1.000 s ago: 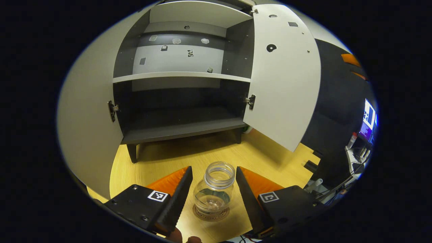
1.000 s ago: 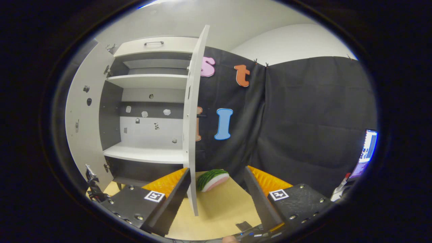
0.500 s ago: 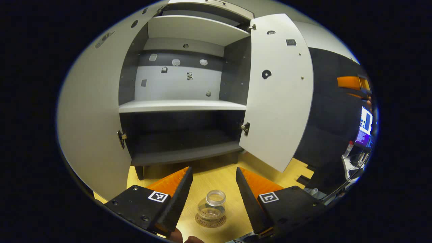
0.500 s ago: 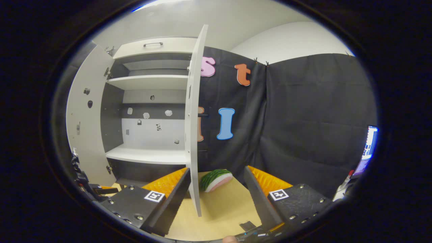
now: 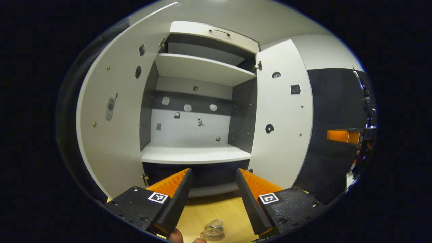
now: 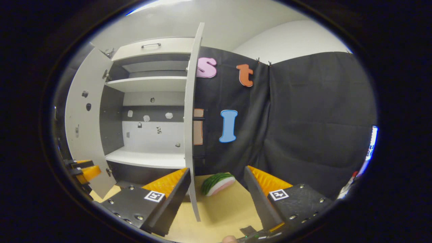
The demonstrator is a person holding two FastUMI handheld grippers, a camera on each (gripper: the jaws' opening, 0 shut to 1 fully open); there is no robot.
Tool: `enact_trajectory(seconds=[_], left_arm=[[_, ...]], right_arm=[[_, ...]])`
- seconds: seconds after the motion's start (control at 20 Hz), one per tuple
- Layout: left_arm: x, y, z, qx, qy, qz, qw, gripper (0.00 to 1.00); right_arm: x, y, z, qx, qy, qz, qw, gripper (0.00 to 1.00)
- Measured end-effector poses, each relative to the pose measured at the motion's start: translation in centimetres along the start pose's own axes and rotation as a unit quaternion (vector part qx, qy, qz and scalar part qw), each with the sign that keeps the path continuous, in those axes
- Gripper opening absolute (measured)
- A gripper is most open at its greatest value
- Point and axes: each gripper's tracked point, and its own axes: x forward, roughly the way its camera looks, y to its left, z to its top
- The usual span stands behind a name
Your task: Grasp the bottle in the cabinet with the left hand and place it on the coaster, then close the right door with the right hand and the left door with the left hand.
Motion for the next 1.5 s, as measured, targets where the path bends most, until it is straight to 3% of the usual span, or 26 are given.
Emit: enact_trajectory(seconds=[0.1,0.25,0.3,0.35,0.85,1.05,1.5], left_arm=[[-0.7,0.4,2.1,0.007,-0.009,0.019,1.0,0.9],[-2.0,1.6,4.6,0.011,-0.014,0.057,0.998,0.91],[-2.6,2.1,5.4,0.007,-0.016,0.069,0.997,0.85],[-3.1,2.5,6.1,0.001,-0.02,0.081,0.997,0.9],[-9.2,8.7,8.7,0.0,-0.035,0.206,0.978,0.91],[-9.7,8.8,8.8,-0.003,-0.035,0.209,0.977,0.9],[-8.3,7.6,8.7,-0.023,-0.042,0.183,0.982,0.9]], right_arm=[[1.3,-0.4,1.0,0.002,-0.01,0.0,1.0,0.97],[3.1,-0.4,2.1,0.004,-0.021,0.006,1.0,0.96],[3.7,-0.4,2.5,0.004,-0.026,0.008,1.0,0.97],[4.3,-0.4,3.0,0.002,-0.031,0.011,0.999,0.97],[7.1,0.3,3.5,0.006,-0.037,0.028,0.999,0.97],[6.7,2.2,4.0,-0.012,-0.037,0.057,0.998,0.92],[5.9,10.4,4.1,-0.027,-0.038,0.169,0.984,0.95]])
